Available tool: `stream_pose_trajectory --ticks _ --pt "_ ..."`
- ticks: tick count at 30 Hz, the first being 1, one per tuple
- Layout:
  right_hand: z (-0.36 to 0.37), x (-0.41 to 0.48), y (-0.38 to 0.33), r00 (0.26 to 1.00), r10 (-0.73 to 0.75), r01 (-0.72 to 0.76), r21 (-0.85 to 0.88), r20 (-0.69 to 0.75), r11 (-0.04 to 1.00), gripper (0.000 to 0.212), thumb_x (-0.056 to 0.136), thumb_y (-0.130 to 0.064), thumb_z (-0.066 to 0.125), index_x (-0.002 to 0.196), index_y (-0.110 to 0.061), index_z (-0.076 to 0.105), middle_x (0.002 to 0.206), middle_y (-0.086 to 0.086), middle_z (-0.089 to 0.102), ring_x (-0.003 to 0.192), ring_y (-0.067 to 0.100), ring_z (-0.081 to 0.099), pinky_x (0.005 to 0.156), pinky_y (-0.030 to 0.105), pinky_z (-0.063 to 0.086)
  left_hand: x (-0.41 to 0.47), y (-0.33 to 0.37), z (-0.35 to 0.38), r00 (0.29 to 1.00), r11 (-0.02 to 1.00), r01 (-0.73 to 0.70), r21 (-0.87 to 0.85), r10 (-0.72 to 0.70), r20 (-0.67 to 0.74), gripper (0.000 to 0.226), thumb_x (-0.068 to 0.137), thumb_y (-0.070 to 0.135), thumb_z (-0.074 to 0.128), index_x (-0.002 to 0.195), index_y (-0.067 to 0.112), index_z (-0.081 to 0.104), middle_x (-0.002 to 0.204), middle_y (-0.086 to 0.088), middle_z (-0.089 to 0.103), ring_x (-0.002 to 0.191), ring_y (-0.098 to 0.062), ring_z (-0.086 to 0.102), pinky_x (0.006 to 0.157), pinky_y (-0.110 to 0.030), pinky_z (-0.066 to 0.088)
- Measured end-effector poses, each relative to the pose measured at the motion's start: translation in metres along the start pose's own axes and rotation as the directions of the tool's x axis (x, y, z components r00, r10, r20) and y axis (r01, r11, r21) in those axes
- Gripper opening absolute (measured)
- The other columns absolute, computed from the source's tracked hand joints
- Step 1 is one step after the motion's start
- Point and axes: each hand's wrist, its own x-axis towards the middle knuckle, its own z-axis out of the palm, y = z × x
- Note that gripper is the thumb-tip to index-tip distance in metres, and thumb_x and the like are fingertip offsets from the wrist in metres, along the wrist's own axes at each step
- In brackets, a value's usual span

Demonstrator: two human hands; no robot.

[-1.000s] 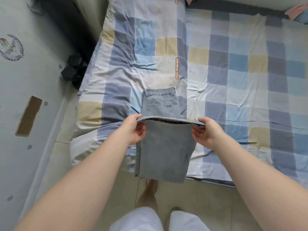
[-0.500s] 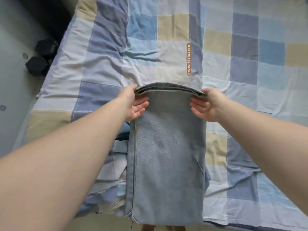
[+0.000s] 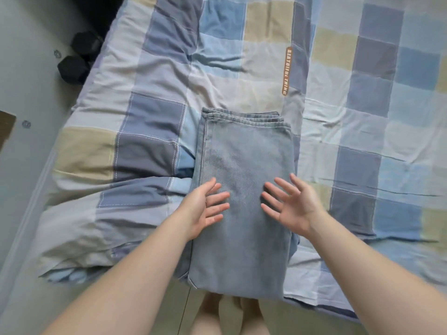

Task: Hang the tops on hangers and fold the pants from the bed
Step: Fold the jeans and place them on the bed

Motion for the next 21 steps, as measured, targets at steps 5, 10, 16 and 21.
stream_pose_trajectory --ticks 5,10,16,21 --pt "-0.052 -0.014 0.07 0.992 0.11 -0.11 -0.003 -0.06 0.994 0.042 0.097 -0.046 0.056 0.126 -0.016 0.062 0.116 0.008 0.074 0.117 0.03 0.064 0.086 0.048 0.052 -0.015 -0.087 -0.024 0.992 0.994 0.106 0.011 -0.105 -0.076 0.036 0.099 0.052 0.049 0.125 0.028 0.059 0.112 0.007 0.074 0.101 -0.016 0.07 0.078 -0.034 0.05" --pt "-0.104 -0.019 0.143 0.96 0.219 -0.229 -0.04 -0.172 0.973 0.043 0.098 -0.044 0.054 0.129 -0.015 0.06 0.123 0.008 0.068 0.121 0.028 0.06 0.093 0.047 0.048 -0.021 -0.167 -0.047 0.954 0.97 0.245 0.011 -0.239 -0.179 0.038 0.102 0.048 0.047 0.131 0.026 0.055 0.119 0.002 0.068 0.102 -0.019 0.066 0.077 -0.033 0.048" --pt "-0.153 -0.007 0.2 0.92 0.258 -0.306 -0.13 -0.295 0.943 0.049 0.099 -0.04 0.057 0.14 -0.016 0.049 0.124 0.006 0.06 0.121 0.026 0.052 0.097 0.049 0.044 -0.005 -0.226 -0.072 0.88 0.957 0.287 0.039 -0.248 -0.404 0.036 0.1 0.035 0.058 0.13 0.016 0.056 0.118 -0.003 0.061 0.104 -0.024 0.06 0.086 -0.037 0.047" --pt "-0.171 0.016 0.198 0.924 0.143 -0.294 -0.417 -0.356 0.86 0.066 0.09 -0.037 0.071 0.146 -0.023 0.039 0.142 0.003 0.051 0.13 0.027 0.049 0.098 0.05 0.045 0.023 -0.237 -0.078 0.832 0.979 0.129 0.16 -0.019 -0.555 0.042 0.087 0.024 0.075 0.122 0.008 0.058 0.108 -0.005 0.063 0.091 -0.023 0.057 0.08 -0.034 0.048"
